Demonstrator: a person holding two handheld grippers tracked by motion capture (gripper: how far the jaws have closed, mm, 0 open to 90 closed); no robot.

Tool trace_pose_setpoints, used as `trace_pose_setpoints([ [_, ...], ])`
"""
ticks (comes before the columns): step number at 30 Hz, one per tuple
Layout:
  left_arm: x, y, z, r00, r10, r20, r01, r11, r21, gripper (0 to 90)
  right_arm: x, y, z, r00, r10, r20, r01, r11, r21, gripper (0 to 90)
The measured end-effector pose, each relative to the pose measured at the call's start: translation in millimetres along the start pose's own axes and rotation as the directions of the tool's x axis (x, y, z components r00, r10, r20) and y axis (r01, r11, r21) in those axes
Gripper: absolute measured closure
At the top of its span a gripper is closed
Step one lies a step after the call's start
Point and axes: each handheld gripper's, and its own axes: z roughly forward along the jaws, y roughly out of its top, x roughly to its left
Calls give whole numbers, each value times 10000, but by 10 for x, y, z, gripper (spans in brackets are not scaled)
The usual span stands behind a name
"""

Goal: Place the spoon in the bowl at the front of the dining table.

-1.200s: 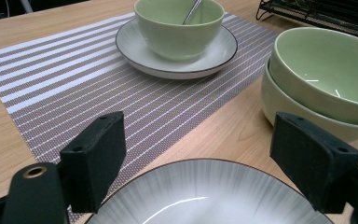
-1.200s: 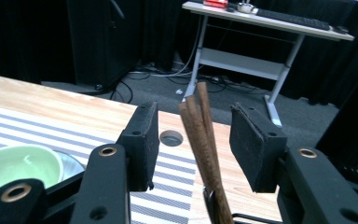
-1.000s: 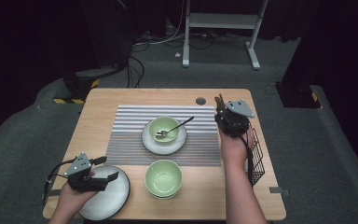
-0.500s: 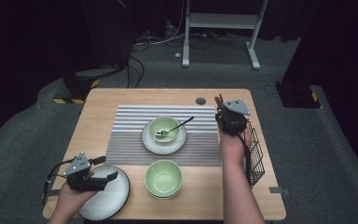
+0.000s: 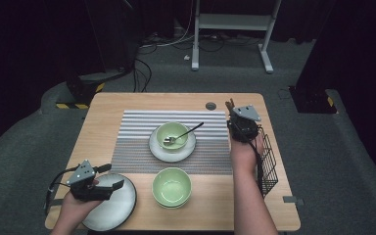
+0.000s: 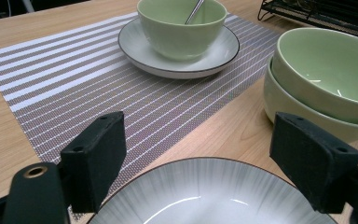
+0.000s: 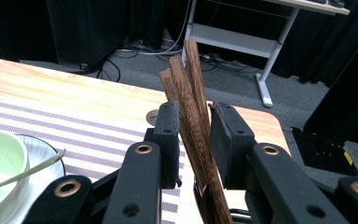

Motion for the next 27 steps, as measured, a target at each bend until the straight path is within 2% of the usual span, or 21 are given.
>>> trace_pose_setpoints([
  [14,-1,-3,5,10000,7,-7,-7,10000,9,188,0,11,-73,9998,-221,-10,221,9997,-92,768],
  [27,-16,-14,21,10000,86,-14,-85,9999,101,188,8,5,-381,9987,-412,-314,390,9970,-673,783],
])
